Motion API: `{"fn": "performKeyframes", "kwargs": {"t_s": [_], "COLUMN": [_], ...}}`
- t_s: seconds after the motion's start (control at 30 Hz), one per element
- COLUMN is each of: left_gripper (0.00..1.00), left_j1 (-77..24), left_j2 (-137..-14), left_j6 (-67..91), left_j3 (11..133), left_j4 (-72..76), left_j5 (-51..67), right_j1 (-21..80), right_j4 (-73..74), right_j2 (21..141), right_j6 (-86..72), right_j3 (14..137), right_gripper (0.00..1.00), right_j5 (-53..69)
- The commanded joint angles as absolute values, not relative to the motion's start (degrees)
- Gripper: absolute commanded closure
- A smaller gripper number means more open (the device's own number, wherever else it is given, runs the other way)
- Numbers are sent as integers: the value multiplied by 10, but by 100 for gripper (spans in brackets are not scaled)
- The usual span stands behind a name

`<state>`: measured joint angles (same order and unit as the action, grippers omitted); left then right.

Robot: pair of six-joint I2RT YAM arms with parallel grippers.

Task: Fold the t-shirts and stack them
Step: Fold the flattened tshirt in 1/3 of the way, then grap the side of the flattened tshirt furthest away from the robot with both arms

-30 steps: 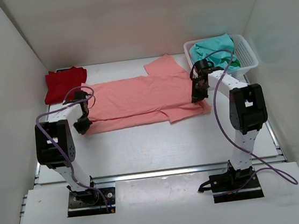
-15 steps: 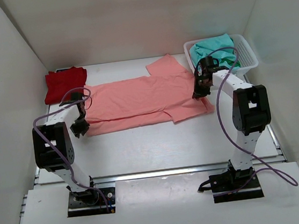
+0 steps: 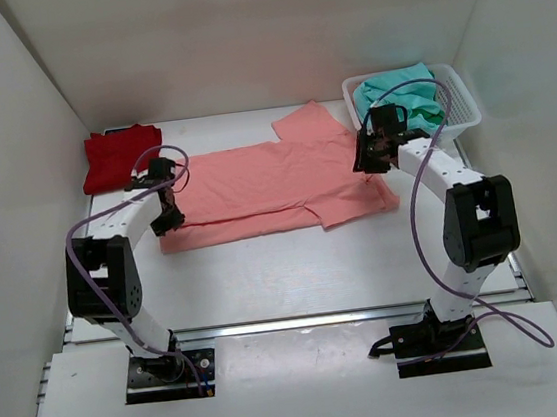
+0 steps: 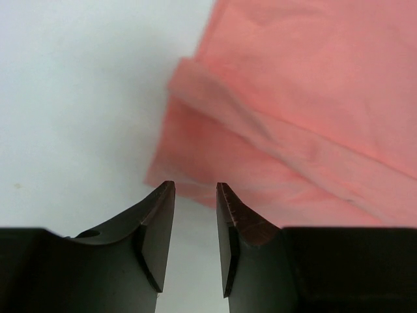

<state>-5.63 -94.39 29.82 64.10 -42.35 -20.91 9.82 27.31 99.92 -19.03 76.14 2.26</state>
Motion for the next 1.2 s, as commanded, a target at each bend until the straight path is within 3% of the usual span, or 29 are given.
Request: {"fn": "performKeyframes", "kwargs": {"t_s": [0.0,0.23,0.33,0.93,1.07,1.17], "left_gripper": [56,54,52,47,46,45], "left_j1": [-86,-89,-81,-69,-80,-69], "left_j2": [-963,-1111,-1132,-923,-890,-870], "left_j6": [315,363,345,326,323,319], "left_j3": [666,755,737,490,507,566], "left_j4": [-369,-456,-487,-489,-523,-554], "left_j5": [-195,-217,-194,-150,-135,-127], "right_j1": [110,119,125,237,258,251], "right_j4": [226,267,322,390,431,482], "right_j2": [983,1049,1060,834,780,733], "right_j6": [-181,-198,-227,-329,-342,-330], "right_j3": [730,713,692,412,391,455], "right_gripper": [69,70,71,74,74,73], "right_j5": [11,27,25,67,75,58]}}
